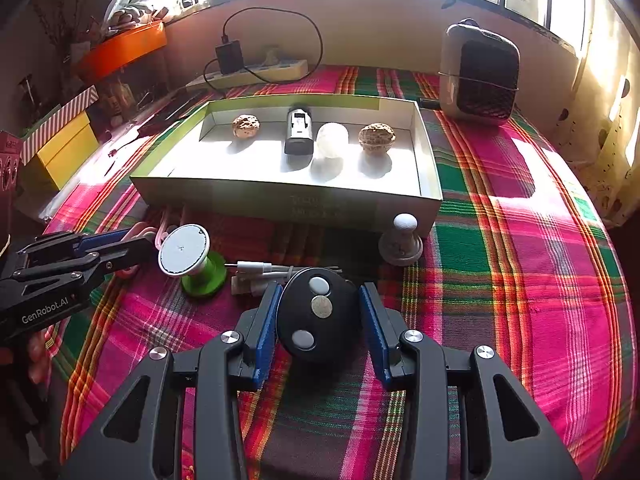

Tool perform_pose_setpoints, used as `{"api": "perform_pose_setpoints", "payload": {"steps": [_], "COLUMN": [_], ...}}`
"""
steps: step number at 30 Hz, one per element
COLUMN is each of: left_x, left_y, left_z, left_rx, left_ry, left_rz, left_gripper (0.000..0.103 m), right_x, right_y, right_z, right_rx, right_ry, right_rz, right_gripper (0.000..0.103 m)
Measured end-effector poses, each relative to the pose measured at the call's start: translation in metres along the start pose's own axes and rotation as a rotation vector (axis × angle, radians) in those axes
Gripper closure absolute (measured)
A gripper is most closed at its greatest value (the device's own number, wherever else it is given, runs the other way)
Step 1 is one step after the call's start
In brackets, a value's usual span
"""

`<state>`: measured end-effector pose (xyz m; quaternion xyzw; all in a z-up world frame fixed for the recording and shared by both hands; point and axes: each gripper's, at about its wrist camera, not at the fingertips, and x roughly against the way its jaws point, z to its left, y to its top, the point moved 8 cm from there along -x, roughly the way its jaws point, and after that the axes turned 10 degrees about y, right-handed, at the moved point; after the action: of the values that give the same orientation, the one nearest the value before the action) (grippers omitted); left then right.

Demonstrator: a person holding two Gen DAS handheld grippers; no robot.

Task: Organize objects
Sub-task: 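Lift and carry the pink ear hook and black remote toward the box with both tools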

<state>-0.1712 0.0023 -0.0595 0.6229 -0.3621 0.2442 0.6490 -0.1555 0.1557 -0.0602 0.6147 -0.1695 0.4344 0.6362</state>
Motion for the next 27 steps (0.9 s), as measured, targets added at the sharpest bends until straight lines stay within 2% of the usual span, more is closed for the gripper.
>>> {"api": "perform_pose_setpoints", "payload": {"steps": [15,27], "left_x": [0.028,0.035], "left_y": [0.015,0.036], "left_z": [0.001,0.000], "left_rx": [-0.011,-0.004], "left_ry": [0.025,0.029], "left_rz": [-0.055,-0.082], "left_gripper": [0.081,0.081], "right_x": [0.022,0.035], "right_y": [0.018,0.043], "right_z": [0.005,0.005], "right_rx": [0.007,0.030], "right_ry": [0.042,0.055], "right_rz": [-0.056,-0.096], "right_gripper": [0.062,0.062]}}
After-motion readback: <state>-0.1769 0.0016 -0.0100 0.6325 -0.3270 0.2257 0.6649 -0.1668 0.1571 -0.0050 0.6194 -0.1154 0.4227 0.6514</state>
